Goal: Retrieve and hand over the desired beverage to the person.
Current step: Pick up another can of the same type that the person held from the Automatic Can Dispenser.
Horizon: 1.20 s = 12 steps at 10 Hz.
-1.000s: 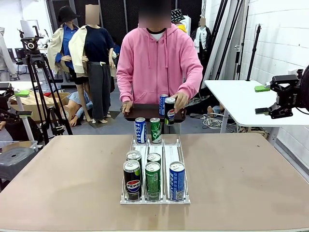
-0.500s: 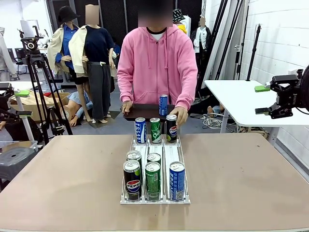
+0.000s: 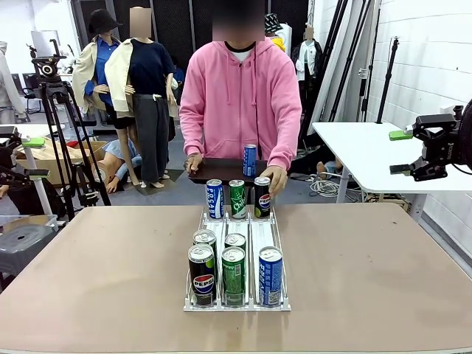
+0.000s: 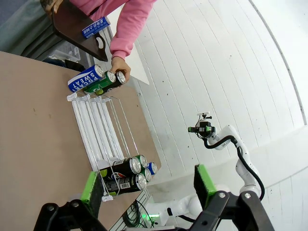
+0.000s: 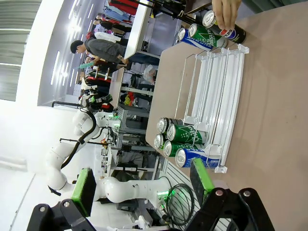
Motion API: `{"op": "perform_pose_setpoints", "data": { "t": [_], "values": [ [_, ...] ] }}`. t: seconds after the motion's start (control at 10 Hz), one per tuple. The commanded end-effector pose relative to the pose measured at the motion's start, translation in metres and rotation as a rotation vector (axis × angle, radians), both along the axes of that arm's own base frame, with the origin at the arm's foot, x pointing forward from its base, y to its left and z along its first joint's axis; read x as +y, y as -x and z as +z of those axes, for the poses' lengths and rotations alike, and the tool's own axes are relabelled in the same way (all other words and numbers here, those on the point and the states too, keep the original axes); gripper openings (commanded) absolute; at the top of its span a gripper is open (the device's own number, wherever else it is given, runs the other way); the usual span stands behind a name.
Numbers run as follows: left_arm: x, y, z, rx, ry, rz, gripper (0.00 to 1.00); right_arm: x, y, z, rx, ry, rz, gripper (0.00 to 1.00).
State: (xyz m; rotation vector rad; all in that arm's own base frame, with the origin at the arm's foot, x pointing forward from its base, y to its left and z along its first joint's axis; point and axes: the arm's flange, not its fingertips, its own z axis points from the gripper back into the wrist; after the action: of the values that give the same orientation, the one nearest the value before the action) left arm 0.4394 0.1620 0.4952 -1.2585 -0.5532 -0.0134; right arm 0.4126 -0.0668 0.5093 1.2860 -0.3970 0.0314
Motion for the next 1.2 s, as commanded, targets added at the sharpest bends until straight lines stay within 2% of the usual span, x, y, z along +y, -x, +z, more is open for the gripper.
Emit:
{"op": "perform_pose_setpoints", "data": {
  "t": [0.0, 0.5, 0.6, 1.1],
  "values": [
    [0.000, 0.002, 0.001, -0.005, 0.006, -0.007, 1.00, 0.000, -0.001, 0.000, 0.003, 0.009, 0.004, 1.00],
    [0.000, 0.000, 0.000, 0.000, 0.000, 0.000, 1.00, 0.000, -0.001, 0.000, 0.003, 0.009, 0.004, 1.00],
    [-0.013, -0.002, 0.004, 0.040, 0.007, 0.041, 1.00, 0.000, -0.001, 0.000, 0.003, 0.009, 0.004, 1.00],
    [-0.129, -0.012, -0.015, 0.234, -0.252, -0.074, 1.00, 0.000, -0.001, 0.000, 0.003, 0.009, 0.004, 1.00]
  ]
}}
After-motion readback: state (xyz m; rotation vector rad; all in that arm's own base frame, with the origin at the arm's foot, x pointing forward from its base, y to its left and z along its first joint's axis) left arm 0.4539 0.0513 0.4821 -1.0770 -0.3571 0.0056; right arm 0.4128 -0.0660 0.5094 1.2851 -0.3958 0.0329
